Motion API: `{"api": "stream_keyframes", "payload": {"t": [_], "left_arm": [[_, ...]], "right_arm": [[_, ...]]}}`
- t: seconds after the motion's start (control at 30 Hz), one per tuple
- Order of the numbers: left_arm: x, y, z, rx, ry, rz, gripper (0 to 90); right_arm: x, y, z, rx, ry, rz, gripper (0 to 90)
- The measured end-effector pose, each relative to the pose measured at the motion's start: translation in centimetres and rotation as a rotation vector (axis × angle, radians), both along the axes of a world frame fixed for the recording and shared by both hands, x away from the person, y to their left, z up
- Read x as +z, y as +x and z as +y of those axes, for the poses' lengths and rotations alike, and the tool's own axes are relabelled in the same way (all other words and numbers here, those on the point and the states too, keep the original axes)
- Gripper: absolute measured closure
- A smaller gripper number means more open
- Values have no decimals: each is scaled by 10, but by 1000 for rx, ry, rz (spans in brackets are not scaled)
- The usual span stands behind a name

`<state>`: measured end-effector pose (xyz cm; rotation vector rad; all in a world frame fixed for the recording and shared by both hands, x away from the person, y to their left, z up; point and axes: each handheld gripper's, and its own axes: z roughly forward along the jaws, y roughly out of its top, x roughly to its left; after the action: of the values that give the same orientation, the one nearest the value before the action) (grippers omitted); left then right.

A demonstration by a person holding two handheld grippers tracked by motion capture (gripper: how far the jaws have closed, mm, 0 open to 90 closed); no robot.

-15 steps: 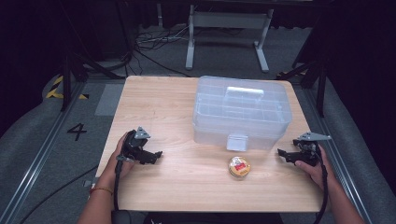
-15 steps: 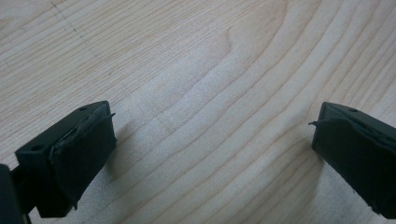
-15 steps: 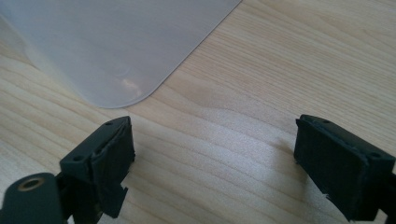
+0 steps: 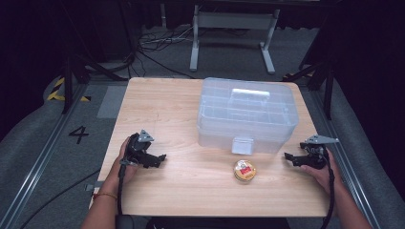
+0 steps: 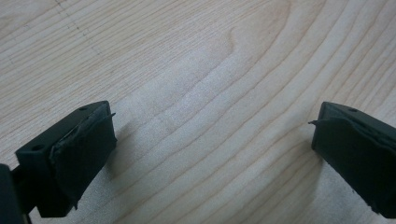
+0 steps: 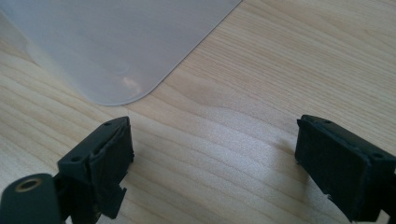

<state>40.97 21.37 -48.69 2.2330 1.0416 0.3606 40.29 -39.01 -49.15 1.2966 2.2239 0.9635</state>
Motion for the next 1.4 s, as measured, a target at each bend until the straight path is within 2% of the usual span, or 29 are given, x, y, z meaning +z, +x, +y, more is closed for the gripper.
{"api": "stream_keyframes", "payload": {"t": [0.4, 0.7, 0.73, 0.87, 1.2, 1.4], "left_arm": [[0, 0, 0, 0, 0, 0, 1], [0, 0, 0, 0, 0, 0, 1], [0, 0, 0, 0, -1, 0, 1], [0, 0, 0, 0, -1, 0, 1], [0, 0, 0, 0, -1, 0, 0], [0, 0, 0, -1, 0, 1, 0]], "right_arm": [[4, -2, -6, -12, 12, 6, 190], [21, -7, -8, -4, 21, -36, 228], [28, -9, -7, 2, 11, -67, 228], [34, -12, -3, 17, -8, -82, 227], [49, -18, 3, 57, -10, -121, 227], [60, -22, 6, 42, -26, -146, 226]]}}
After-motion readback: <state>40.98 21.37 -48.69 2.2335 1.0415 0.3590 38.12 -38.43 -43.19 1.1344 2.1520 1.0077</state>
